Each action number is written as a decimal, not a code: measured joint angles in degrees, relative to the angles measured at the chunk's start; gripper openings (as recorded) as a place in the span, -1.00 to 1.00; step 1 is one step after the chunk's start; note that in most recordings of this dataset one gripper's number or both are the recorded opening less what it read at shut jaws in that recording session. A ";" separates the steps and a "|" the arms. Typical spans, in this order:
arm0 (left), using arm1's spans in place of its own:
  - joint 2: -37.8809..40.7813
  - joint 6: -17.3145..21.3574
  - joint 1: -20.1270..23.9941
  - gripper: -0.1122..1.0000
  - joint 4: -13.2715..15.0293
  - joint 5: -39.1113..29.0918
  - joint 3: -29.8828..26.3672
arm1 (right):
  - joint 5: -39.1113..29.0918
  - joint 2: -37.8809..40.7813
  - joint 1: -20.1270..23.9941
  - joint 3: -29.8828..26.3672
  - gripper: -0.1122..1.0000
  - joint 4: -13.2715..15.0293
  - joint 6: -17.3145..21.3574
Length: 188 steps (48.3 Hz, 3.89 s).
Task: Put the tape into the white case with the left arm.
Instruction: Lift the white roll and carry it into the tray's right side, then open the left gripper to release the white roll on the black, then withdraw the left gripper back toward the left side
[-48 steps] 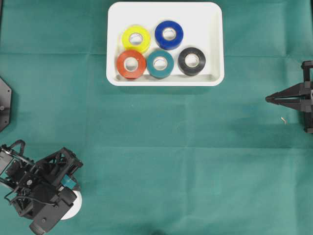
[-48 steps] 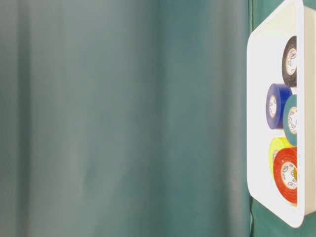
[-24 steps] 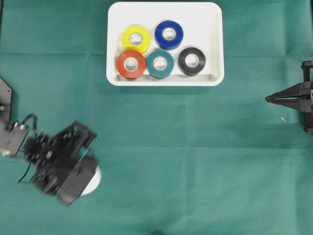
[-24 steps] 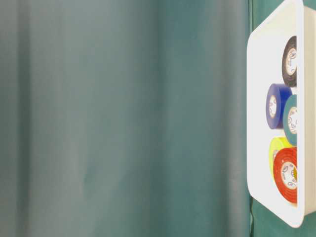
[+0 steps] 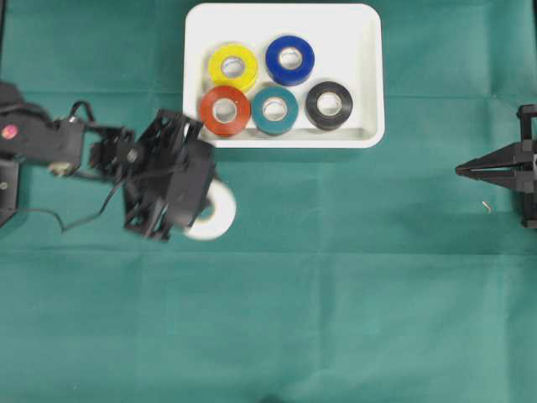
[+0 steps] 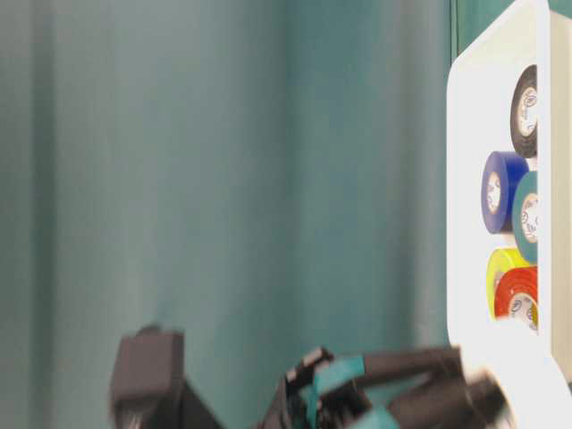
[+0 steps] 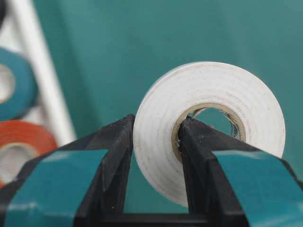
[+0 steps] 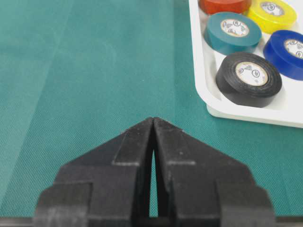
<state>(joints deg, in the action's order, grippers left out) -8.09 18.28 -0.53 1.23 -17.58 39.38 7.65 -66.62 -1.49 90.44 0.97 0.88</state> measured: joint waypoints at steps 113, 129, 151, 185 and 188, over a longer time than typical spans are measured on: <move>20.83 -0.53 18.11 0.96 0.00 -0.97 -24.26 | 0.53 0.00 0.00 0.35 -0.97 1.14 0.09; 11.43 -1.76 16.00 0.95 0.18 0.97 -13.18 | 0.53 0.00 0.00 0.35 -0.97 1.14 0.09; 1.76 -9.32 8.09 0.95 0.18 3.08 -2.20 | 0.53 0.00 0.00 0.35 -0.97 1.14 0.09; -3.69 -15.38 0.88 0.95 0.18 6.68 7.03 | 0.53 0.00 0.00 0.35 -0.97 1.14 0.09; -3.69 -15.29 0.70 0.95 0.18 7.12 7.12 | 0.53 0.00 0.00 0.35 -0.97 1.14 0.18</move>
<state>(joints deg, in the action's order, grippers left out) -11.78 2.99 0.18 1.41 -10.46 46.49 8.17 -66.62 -1.49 90.79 2.11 1.05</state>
